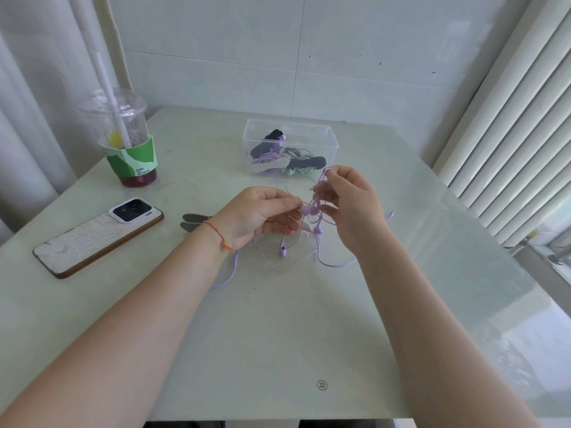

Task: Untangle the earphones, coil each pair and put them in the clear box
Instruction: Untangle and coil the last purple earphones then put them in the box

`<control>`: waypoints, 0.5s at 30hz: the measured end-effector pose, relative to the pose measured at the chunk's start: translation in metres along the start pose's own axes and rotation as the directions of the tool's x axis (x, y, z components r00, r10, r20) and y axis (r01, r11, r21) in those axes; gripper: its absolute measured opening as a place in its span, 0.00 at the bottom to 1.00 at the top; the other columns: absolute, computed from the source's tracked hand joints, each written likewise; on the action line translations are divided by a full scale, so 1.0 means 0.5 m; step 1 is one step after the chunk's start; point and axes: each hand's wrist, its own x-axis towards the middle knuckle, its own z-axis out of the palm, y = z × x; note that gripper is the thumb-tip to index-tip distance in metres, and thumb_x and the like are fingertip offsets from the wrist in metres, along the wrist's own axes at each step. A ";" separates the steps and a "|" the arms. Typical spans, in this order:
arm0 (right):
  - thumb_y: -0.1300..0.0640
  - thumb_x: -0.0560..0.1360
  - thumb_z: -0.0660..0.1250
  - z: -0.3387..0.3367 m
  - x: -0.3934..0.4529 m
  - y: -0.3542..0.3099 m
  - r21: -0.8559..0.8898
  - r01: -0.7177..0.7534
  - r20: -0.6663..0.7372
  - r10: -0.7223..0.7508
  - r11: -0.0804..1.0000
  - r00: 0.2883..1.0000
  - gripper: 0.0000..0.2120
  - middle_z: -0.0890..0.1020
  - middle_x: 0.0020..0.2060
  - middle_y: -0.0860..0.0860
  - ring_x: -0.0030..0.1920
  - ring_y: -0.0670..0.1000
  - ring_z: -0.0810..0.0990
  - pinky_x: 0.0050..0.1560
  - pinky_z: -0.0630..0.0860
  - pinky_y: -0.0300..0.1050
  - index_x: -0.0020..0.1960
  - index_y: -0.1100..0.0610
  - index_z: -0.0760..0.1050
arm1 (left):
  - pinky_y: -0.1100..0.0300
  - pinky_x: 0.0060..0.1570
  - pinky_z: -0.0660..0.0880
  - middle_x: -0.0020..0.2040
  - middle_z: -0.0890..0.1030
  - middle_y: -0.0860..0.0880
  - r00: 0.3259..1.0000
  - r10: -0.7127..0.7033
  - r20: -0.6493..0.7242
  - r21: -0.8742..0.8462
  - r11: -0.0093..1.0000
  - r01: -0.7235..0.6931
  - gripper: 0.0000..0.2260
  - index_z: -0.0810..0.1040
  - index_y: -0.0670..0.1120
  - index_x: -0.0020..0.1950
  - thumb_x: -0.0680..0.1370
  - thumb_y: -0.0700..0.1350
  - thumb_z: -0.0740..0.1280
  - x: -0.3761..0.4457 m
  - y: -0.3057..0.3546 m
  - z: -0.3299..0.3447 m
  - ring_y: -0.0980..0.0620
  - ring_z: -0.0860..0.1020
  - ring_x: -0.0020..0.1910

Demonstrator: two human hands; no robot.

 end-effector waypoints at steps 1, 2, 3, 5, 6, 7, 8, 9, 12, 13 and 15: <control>0.60 0.80 0.62 -0.001 0.000 0.001 -0.006 -0.004 0.006 0.004 1.000 1.000 0.05 0.79 0.31 0.51 0.32 0.49 0.76 0.39 0.72 0.45 0.46 0.56 0.73 | 0.59 0.38 0.81 0.39 0.83 0.44 1.000 -0.003 -0.005 -0.010 1.000 0.003 0.03 0.81 0.39 0.46 0.76 0.39 0.69 0.001 0.001 -0.001 0.49 0.82 0.34; 0.61 0.80 0.62 -0.001 0.000 0.002 -0.003 -0.010 0.018 0.010 1.000 1.000 0.04 0.79 0.30 0.50 0.31 0.49 0.76 0.37 0.72 0.45 0.47 0.57 0.73 | 0.59 0.39 0.81 0.40 0.84 0.44 1.000 -0.004 0.000 -0.018 1.000 0.004 0.03 0.81 0.40 0.46 0.77 0.38 0.69 0.000 0.002 -0.001 0.49 0.82 0.34; 0.61 0.80 0.62 -0.001 0.001 0.002 0.002 -0.015 0.033 0.015 1.000 0.999 0.03 0.79 0.30 0.50 0.30 0.49 0.75 0.36 0.71 0.45 0.48 0.58 0.73 | 0.59 0.38 0.81 0.40 0.84 0.43 1.000 -0.006 0.010 -0.025 1.000 0.006 0.02 0.81 0.40 0.47 0.77 0.38 0.68 -0.001 0.003 0.000 0.49 0.82 0.34; 0.61 0.80 0.62 0.001 0.002 0.004 0.008 -0.024 0.066 0.023 1.000 0.998 0.03 0.79 0.30 0.51 0.30 0.50 0.73 0.35 0.71 0.44 0.51 0.60 0.73 | 0.59 0.37 0.80 0.40 0.84 0.43 0.999 -0.009 0.038 -0.032 0.999 0.010 0.03 0.81 0.40 0.48 0.77 0.37 0.68 -0.003 0.004 0.002 0.49 0.82 0.34; 0.61 0.80 0.63 0.002 0.002 0.005 0.009 -0.026 0.080 0.025 1.000 0.996 0.03 0.79 0.30 0.52 0.30 0.50 0.73 0.35 0.71 0.44 0.51 0.60 0.74 | 0.59 0.37 0.80 0.40 0.84 0.43 0.999 -0.009 0.049 -0.029 1.000 0.011 0.03 0.81 0.40 0.49 0.77 0.37 0.68 -0.004 0.003 0.003 0.49 0.82 0.34; 0.61 0.80 0.63 0.002 0.002 0.007 0.010 -0.027 0.091 0.026 1.000 0.996 0.02 0.79 0.31 0.52 0.31 0.51 0.73 0.35 0.72 0.43 0.50 0.60 0.74 | 0.59 0.36 0.80 0.40 0.83 0.43 0.998 -0.008 0.056 -0.022 1.000 0.010 0.04 0.81 0.40 0.49 0.76 0.37 0.68 -0.005 0.003 0.005 0.50 0.82 0.34; 0.61 0.80 0.63 0.003 0.002 0.008 0.012 -0.030 0.096 0.028 0.999 0.995 0.02 0.79 0.32 0.52 0.31 0.51 0.74 0.34 0.72 0.43 0.50 0.60 0.74 | 0.60 0.36 0.80 0.40 0.83 0.43 0.998 -0.006 0.056 -0.015 1.000 0.007 0.04 0.82 0.40 0.50 0.76 0.37 0.68 -0.005 0.002 0.007 0.50 0.82 0.34; 0.62 0.80 0.64 0.002 0.002 0.009 0.015 -0.031 0.101 0.029 0.999 0.994 0.02 0.79 0.32 0.53 0.31 0.51 0.74 0.34 0.72 0.43 0.49 0.59 0.74 | 0.60 0.36 0.79 0.40 0.83 0.43 0.999 -0.005 0.048 -0.011 1.000 0.006 0.04 0.82 0.40 0.50 0.76 0.37 0.68 -0.005 0.002 0.007 0.50 0.82 0.34; 0.62 0.80 0.63 0.000 0.004 0.009 0.018 -0.033 0.132 0.030 0.999 0.991 0.03 0.78 0.31 0.53 0.32 0.54 0.73 0.38 0.71 0.48 0.48 0.60 0.74 | 0.60 0.36 0.80 0.38 0.83 0.44 1.000 -0.010 0.002 -0.015 1.000 0.010 0.03 0.81 0.40 0.48 0.77 0.37 0.68 -0.002 0.002 0.006 0.49 0.82 0.34; 0.62 0.80 0.62 -0.001 0.004 0.010 0.020 -0.035 0.148 0.031 0.999 0.989 0.04 0.78 0.30 0.53 0.32 0.55 0.73 0.41 0.70 0.51 0.48 0.60 0.74 | 0.60 0.36 0.80 0.39 0.84 0.44 1.000 -0.016 -0.015 -0.019 1.000 0.016 0.02 0.81 0.40 0.48 0.77 0.37 0.68 -0.002 0.002 0.005 0.48 0.83 0.35; 0.62 0.80 0.62 -0.001 0.003 0.009 0.022 -0.047 0.181 0.042 0.999 0.983 0.05 0.77 0.30 0.53 0.31 0.56 0.75 0.46 0.69 0.55 0.46 0.60 0.74 | 0.59 0.36 0.80 0.39 0.84 0.44 0.999 -0.023 -0.041 -0.024 0.999 0.022 0.02 0.79 0.40 0.49 0.78 0.38 0.67 -0.001 0.002 0.004 0.46 0.83 0.36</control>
